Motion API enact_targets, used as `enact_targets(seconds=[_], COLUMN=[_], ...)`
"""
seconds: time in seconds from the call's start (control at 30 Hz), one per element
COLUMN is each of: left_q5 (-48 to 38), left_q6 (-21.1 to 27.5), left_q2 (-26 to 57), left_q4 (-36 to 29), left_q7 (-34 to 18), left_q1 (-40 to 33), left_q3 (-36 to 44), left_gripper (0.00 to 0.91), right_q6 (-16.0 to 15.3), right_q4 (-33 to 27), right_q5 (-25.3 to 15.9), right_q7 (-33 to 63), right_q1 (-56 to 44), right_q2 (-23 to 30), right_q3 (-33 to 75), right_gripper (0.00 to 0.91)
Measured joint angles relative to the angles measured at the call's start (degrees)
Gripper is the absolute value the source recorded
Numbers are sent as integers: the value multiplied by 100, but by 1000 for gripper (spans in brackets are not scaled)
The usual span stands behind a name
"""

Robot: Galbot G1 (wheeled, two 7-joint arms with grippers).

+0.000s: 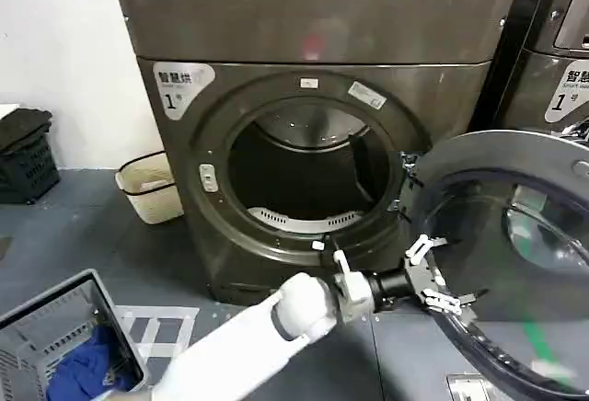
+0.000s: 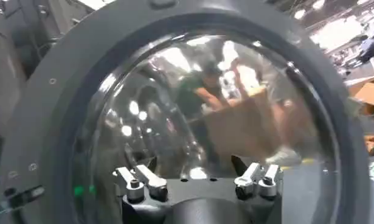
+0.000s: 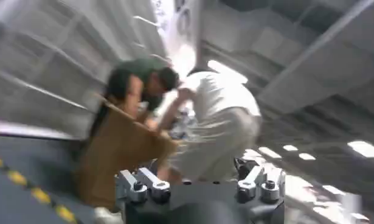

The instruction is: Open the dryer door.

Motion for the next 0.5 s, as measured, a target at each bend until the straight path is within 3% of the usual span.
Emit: enact_targets(seconds=[0.3,0.5], left_q5=[43,65], left_q6=[8,30], left_q2=[-417,-672], left_q4=[417,714], left_q7=[-15,-7], left_q1=[-128,-233], left_q3=[32,59], left_gripper=[907,907], right_q6=[221,307], right_q4=[-201,-303], right_q5=[-462,-506], right_q7=[229,276], right_q1=[-34,-21], right_q2=[149,176], right_q3=[689,816], right_gripper=[907,907])
